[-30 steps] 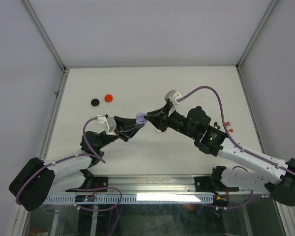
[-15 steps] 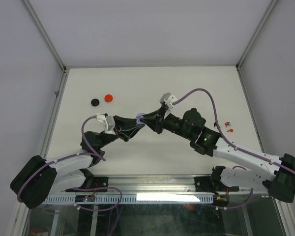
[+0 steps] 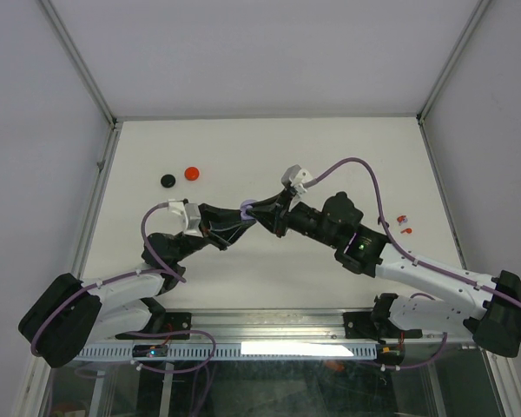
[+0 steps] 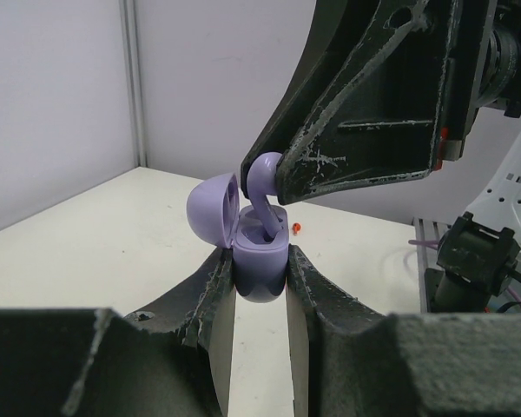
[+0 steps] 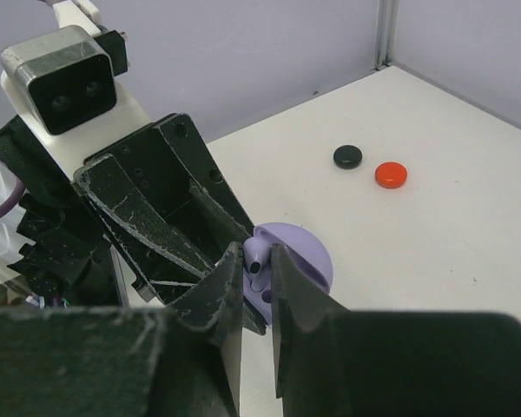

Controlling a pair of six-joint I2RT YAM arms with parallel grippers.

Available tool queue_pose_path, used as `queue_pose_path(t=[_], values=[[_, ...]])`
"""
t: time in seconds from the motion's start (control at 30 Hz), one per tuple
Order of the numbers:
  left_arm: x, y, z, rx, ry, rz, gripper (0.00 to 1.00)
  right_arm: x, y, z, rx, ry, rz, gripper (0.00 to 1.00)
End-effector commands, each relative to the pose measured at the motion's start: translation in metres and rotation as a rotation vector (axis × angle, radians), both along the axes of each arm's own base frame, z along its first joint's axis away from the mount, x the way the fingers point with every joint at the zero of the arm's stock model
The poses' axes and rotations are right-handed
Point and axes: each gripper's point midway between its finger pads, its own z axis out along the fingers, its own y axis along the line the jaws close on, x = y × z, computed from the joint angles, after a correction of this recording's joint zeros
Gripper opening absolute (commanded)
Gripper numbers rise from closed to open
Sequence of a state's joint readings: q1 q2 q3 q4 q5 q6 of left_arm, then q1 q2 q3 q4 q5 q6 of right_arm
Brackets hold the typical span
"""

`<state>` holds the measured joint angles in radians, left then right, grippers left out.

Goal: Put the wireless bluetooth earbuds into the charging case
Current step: Place the earbud in the charging case.

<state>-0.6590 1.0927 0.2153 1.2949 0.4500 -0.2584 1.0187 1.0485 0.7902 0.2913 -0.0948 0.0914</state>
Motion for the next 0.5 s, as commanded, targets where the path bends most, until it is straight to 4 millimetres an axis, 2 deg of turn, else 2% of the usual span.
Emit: queue_pose_path(t=[0.0, 0.3, 0.47], values=[[-0.001, 0.006, 0.033, -0.098, -0.053, 0.007, 0.01, -0.001, 0.0, 0.014, 0.036, -0.058, 0.0, 0.02], [0.012, 0.014, 0.031, -0.159, 0.061, 0.063, 0.0, -0.003, -0.006, 0.011, 0.022, -0.086, -0.006, 0.03], [0.012, 0.011, 0.028, -0.149, 0.076, 0.047, 0.0, -0.002, -0.006, 0.006, -0.003, -0.08, -0.01, 0.03]])
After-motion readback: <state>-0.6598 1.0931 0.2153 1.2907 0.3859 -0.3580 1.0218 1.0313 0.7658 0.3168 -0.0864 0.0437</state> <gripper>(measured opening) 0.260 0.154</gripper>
